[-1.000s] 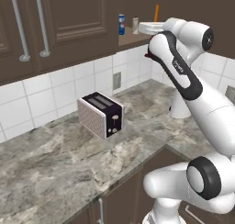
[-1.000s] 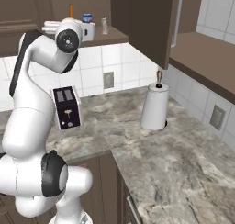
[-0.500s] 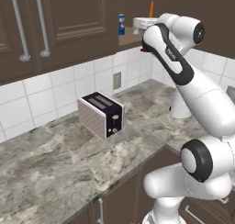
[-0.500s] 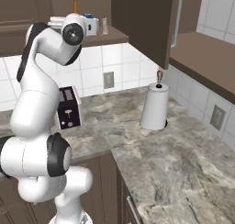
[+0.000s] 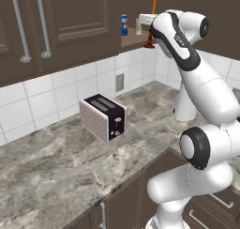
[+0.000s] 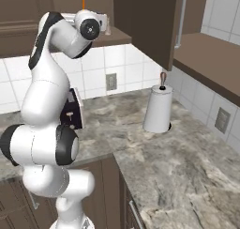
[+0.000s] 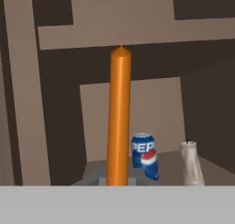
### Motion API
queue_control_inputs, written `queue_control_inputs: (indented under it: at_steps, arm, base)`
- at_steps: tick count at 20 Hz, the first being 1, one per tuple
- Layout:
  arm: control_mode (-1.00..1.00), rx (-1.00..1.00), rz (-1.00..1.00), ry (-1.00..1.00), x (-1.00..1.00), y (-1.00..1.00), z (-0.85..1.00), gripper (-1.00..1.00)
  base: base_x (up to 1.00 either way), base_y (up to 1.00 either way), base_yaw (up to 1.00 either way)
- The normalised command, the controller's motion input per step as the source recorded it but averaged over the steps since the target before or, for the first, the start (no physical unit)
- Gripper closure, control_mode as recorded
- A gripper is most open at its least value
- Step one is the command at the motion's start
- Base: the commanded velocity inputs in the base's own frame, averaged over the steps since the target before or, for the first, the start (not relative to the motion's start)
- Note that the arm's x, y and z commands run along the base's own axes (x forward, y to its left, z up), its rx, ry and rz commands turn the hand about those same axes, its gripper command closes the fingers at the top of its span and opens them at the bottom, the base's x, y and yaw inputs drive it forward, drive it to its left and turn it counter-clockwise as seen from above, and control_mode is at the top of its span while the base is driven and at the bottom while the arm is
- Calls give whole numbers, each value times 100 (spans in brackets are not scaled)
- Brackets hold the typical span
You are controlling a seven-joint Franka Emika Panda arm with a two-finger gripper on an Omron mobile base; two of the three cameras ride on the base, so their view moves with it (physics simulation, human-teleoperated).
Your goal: Pick the candle and candle from the dining table and place them in the open cabinet. Close the cabinet after placing the objects.
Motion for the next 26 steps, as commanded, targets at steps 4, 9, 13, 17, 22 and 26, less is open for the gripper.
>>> queue_control_inputs:
  at_steps: [4, 9, 13, 17, 22, 26]
  arm:
    - [-100, -1, 18, -3, 13, -8, -1, 100]
    - [-100, -1, 15, -6, 16, 0, 0, 100]
    - [-100, 0, 4, -13, 16, 0, 13, 100]
    - [-100, 0, 0, -6, 12, 9, 26, 100]
    - [-100, -10, 0, 0, 28, 44, 4, 100]
    - [-100, -8, 0, 0, 7, 18, 0, 100]
  base:
    - [0, 0, 0]
    - [0, 0, 0]
    - [0, 0, 0]
    - [0, 0, 0]
    - [0, 0, 0]
    - [0, 0, 0]
